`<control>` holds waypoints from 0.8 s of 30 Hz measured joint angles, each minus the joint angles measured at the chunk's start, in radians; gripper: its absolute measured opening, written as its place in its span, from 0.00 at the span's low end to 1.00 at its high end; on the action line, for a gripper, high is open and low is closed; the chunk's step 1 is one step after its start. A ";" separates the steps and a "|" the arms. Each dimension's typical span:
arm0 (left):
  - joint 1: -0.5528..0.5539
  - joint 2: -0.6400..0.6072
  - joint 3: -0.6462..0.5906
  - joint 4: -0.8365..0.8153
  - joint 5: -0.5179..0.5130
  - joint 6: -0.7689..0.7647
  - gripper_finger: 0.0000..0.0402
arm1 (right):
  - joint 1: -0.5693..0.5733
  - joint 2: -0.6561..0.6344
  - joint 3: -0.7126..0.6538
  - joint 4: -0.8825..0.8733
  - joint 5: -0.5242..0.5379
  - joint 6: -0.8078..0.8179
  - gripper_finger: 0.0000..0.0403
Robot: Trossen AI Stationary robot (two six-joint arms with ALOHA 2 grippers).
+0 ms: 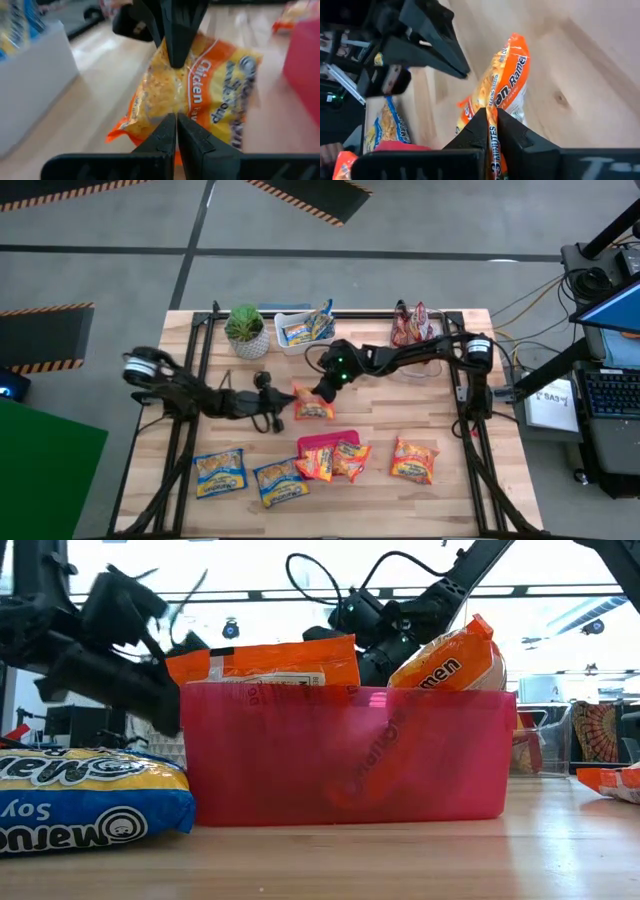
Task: Sort Maruchan noodles
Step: Put the orange noodle pack into the red bin
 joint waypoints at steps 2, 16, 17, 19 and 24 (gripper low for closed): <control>0.000 -0.080 -0.034 0.000 0.000 0.018 0.00 | 0.000 -0.030 0.000 -0.001 0.004 -0.027 0.03; 0.000 -0.562 -0.106 0.001 0.000 0.130 0.00 | 0.108 -0.305 -0.003 -0.052 0.099 -0.261 0.03; -0.002 -0.578 -0.106 0.003 0.000 0.129 0.00 | 0.132 -0.325 -0.007 -0.065 0.117 -0.299 0.03; -0.004 -0.603 -0.106 0.002 0.001 0.128 0.00 | 0.185 -0.360 -0.019 -0.077 0.166 -0.359 0.03; -0.012 -0.623 -0.107 0.004 0.002 0.118 0.00 | 0.325 -0.422 -0.076 -0.081 0.329 -0.450 0.03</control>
